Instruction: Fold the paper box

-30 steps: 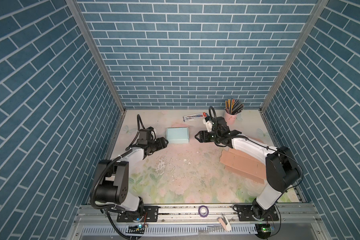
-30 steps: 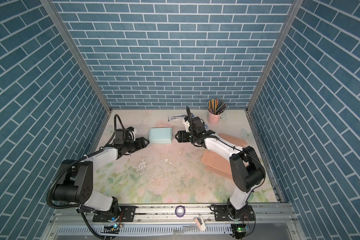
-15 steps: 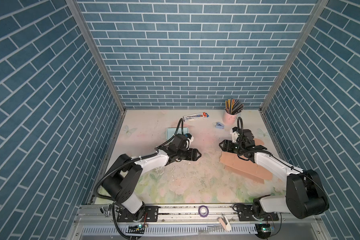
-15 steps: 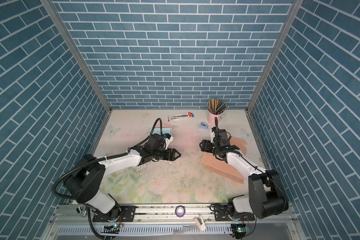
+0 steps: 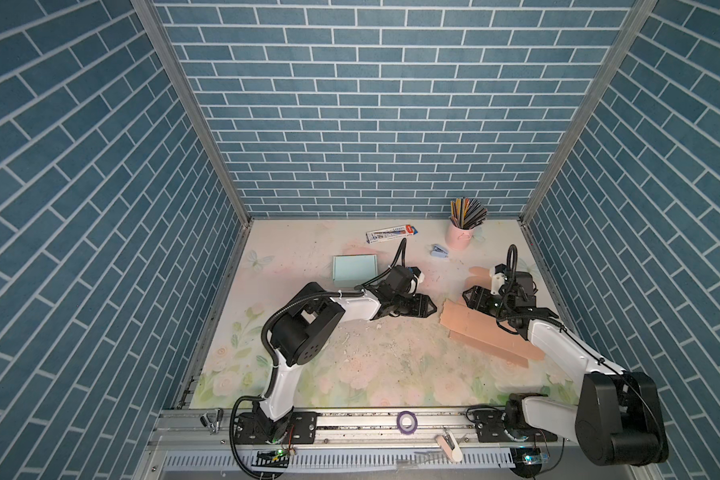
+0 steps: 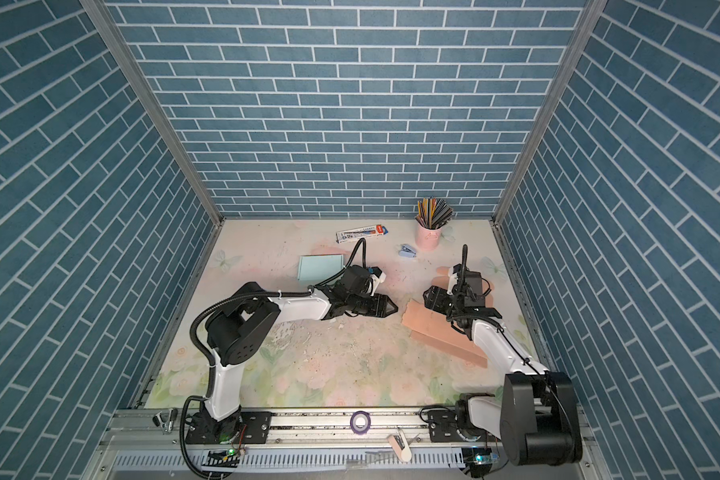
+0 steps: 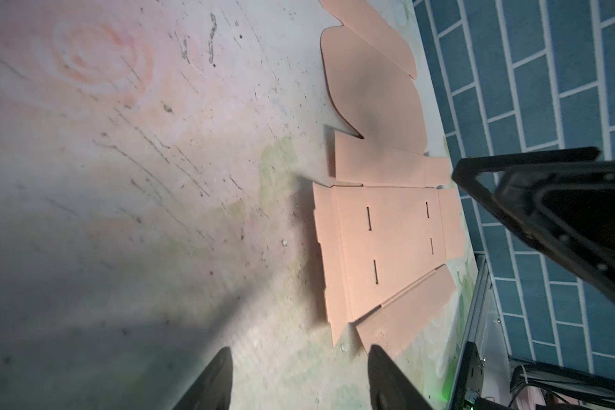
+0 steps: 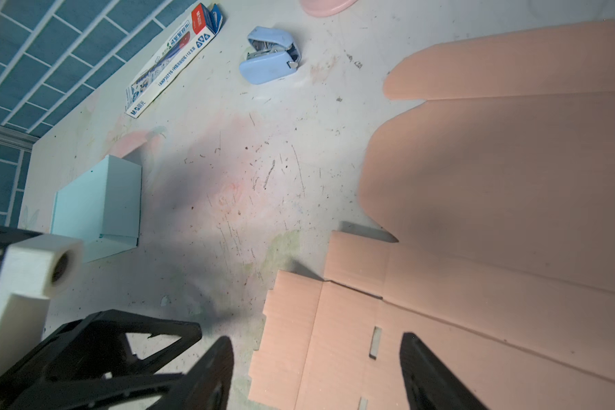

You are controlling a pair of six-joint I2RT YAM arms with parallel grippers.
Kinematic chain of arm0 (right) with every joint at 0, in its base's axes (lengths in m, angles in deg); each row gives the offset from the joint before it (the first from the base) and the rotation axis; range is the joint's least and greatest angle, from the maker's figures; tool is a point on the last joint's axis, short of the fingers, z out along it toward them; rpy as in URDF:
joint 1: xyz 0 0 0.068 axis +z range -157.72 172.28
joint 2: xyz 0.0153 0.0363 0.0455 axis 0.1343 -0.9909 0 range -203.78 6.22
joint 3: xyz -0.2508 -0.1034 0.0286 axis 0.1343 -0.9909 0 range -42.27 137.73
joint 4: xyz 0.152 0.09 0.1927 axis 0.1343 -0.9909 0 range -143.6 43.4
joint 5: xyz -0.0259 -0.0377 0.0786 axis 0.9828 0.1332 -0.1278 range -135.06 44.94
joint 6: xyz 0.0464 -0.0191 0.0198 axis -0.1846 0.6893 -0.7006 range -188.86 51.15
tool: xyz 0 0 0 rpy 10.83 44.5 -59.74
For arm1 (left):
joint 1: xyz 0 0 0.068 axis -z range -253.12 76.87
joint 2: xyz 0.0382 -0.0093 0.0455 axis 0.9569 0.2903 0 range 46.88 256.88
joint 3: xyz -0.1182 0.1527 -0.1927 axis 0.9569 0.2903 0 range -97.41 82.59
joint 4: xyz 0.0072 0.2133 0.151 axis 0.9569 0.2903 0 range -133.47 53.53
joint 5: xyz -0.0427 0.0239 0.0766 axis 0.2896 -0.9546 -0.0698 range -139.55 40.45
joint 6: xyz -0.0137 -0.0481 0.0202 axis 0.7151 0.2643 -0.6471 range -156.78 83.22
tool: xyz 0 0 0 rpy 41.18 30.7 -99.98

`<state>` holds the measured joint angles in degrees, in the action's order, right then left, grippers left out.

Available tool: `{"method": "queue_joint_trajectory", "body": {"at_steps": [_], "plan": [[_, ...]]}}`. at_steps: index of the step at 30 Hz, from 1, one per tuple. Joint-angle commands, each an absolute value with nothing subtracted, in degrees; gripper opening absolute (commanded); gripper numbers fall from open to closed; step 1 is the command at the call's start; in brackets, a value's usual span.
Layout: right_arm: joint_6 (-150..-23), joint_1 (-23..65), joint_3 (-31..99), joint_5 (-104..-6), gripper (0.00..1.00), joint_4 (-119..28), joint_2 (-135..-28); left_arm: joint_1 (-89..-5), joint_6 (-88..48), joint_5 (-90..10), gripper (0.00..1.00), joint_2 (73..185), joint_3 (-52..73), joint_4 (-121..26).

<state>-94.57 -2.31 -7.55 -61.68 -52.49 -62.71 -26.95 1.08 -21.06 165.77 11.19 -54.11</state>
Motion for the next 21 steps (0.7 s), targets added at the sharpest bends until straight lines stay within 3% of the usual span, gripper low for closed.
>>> {"method": "queue_joint_trajectory", "body": {"at_steps": [1, 9, 21], "plan": [[-96.12, -3.27, -8.56, -62.7, 0.75, -52.23, -61.63, -25.77, 2.68, -20.28, 0.59, 168.51, 8.05, -55.69], [-96.72, -4.47, -10.1, -63.42, 0.75, -51.56, -60.23, -25.05, 3.99, -19.05, 0.55, 174.67, 2.7, -55.78], [-96.19, -5.13, -10.46, -63.43, 0.74, -52.49, -58.57, -24.08, 6.16, -18.72, 0.37, 177.23, 0.88, -57.5]]}}
